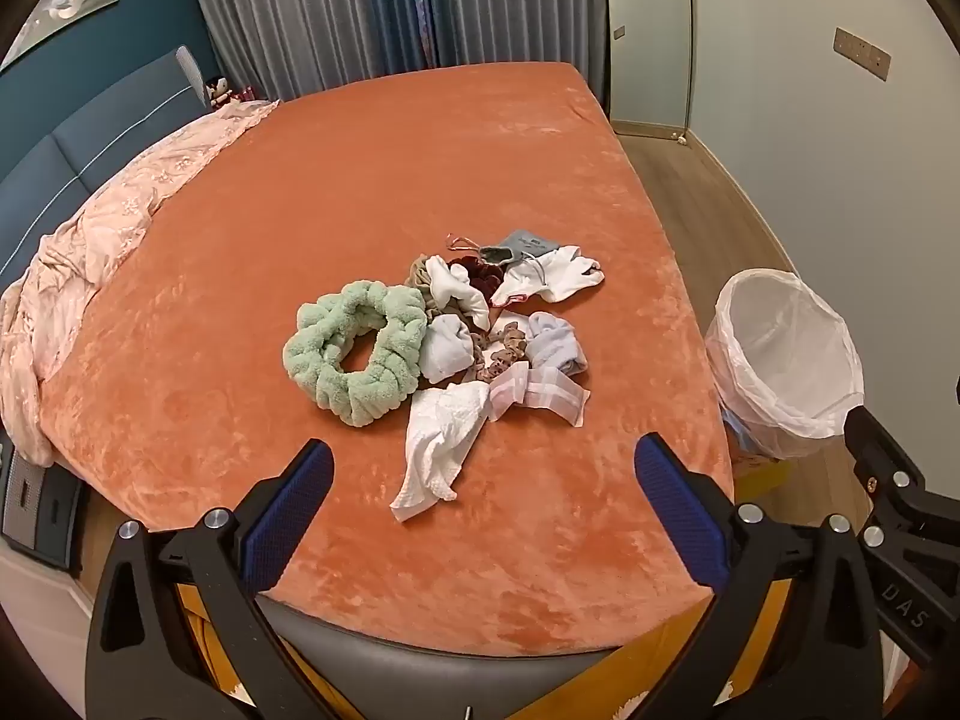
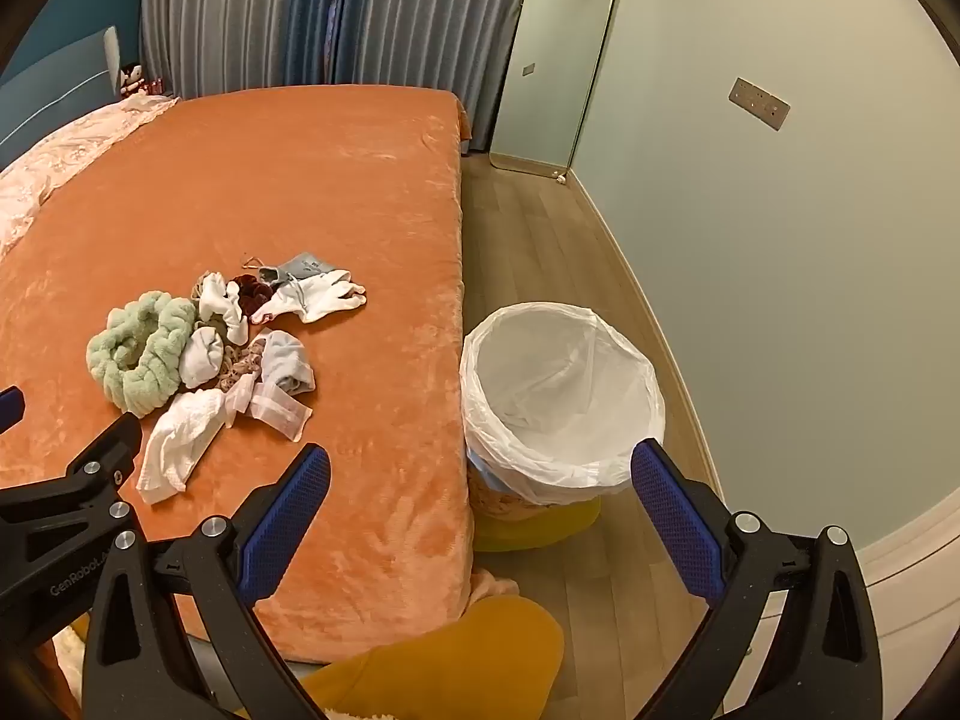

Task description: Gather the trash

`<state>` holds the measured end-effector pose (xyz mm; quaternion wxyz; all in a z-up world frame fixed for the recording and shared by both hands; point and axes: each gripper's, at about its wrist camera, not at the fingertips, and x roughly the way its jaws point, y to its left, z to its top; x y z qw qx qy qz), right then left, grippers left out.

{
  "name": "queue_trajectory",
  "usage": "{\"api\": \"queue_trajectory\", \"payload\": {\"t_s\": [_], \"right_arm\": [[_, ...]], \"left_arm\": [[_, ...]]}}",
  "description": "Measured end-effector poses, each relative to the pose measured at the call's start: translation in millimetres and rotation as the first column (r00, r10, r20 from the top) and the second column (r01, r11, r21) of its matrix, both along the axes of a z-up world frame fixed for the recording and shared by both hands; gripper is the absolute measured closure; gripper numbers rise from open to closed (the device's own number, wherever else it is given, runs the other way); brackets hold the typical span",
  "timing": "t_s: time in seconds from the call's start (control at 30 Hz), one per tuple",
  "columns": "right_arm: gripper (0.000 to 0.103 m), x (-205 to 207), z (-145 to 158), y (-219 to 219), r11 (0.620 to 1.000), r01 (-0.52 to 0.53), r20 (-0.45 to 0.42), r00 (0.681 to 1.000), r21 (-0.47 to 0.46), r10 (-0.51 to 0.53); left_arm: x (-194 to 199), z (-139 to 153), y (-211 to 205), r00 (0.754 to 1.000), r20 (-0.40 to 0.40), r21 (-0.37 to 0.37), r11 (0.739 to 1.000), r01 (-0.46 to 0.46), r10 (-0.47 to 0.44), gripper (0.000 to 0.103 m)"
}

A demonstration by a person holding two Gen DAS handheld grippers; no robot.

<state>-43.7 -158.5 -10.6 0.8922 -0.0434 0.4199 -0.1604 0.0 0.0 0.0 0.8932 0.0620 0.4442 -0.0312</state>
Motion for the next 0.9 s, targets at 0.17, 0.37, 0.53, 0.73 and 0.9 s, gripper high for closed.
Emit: {"api": "queue_trajectory", "payload": {"t_s": [0.17,0.37,0.53,0.73,0.9], "right_arm": [[0.007,-0.4,0.8,0.1,1.000,0.000,0.003,1.000,-0.006,0.000],[0.007,-0.3,3.7,2.4,1.000,0.000,0.006,1.000,-0.009,0.000],[0.007,-1.3,1.7,0.3,1.000,0.002,0.006,1.000,-0.013,-0.002],[0.007,-1.8,2.8,0.8,1.000,0.004,0.006,1.000,-0.018,-0.004],[0.007,-0.9,2.4,0.0,1.000,0.006,0.007,1.000,-0.019,-0.006]], "left_arm": [[-0.9,1.1,0.0,1.000,0.000,-0.004,1.000,0.001,-0.001,0.007],[-1.5,0.7,1.1,1.000,0.002,-0.005,1.000,-0.001,0.001,0.007],[-0.7,-0.5,0.8,1.000,-0.001,-0.003,1.000,0.006,-0.006,0.007],[-0.6,-0.7,0.9,1.000,-0.001,-0.006,1.000,0.007,-0.007,0.007],[-2.6,0.5,-0.9,1.000,0.000,-0.006,1.000,0.007,-0.007,0.007]]}}
